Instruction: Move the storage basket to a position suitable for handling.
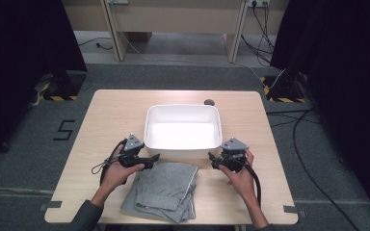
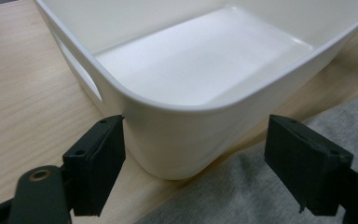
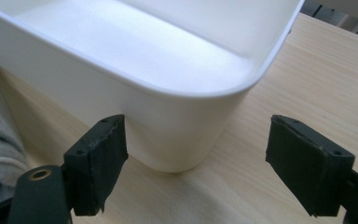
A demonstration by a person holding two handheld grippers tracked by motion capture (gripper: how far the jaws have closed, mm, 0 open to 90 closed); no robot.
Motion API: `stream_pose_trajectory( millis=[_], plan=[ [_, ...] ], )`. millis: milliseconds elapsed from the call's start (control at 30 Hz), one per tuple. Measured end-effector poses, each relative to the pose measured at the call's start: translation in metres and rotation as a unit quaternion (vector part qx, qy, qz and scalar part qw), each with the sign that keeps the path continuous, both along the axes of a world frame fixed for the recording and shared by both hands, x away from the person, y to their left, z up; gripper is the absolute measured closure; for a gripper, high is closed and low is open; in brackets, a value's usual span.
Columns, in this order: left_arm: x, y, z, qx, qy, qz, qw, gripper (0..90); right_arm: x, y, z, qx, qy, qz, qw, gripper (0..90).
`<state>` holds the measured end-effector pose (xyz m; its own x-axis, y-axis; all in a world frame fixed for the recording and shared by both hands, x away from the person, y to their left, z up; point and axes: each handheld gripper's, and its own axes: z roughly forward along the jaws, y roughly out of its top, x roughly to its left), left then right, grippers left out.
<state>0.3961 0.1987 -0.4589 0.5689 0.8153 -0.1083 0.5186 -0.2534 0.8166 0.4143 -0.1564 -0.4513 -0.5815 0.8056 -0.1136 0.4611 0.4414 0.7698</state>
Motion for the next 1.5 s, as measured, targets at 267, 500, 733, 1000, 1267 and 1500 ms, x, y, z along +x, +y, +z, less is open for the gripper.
stream_pose_trajectory(
  millis=[267, 500, 733, 1000, 1267, 1500],
  plan=[
    [0.004, 0.004, -0.001, -0.008, -0.001, 0.017, 0.9998, 24.8, 0.005, 0.014, 0.003, -0.020, -0.012, 0.019, 0.9995, 22.5],
    [0.005, 0.005, -0.003, -0.015, 0.001, 0.030, 0.9994, 27.0, 0.006, 0.013, 0.003, -0.007, -0.006, 0.018, 0.9998, 25.7],
    [0.007, 0.006, -0.007, -0.017, 0.004, 0.056, 0.9983, 26.7, 0.004, 0.013, 0.004, -0.002, -0.003, 0.022, 0.9997, 26.4],
    [-0.003, 0.007, -0.004, -0.023, 0.019, 0.044, 0.9986, 22.1, -0.009, 0.008, 0.008, 0.002, 0.005, 0.018, 0.9998, 25.3],
    [-0.025, 0.018, 0.002, -0.031, 0.040, 0.030, 0.9983, 17.4, -0.029, 0.008, 0.016, 0.015, 0.011, 0.038, 0.9991, 25.3],
    [-0.049, 0.021, 0.001, -0.022, 0.059, 0.009, 0.9979, 15.8, -0.043, 0.018, 0.022, 0.023, 0.011, 0.072, 0.9971, 25.2]
  ],
)
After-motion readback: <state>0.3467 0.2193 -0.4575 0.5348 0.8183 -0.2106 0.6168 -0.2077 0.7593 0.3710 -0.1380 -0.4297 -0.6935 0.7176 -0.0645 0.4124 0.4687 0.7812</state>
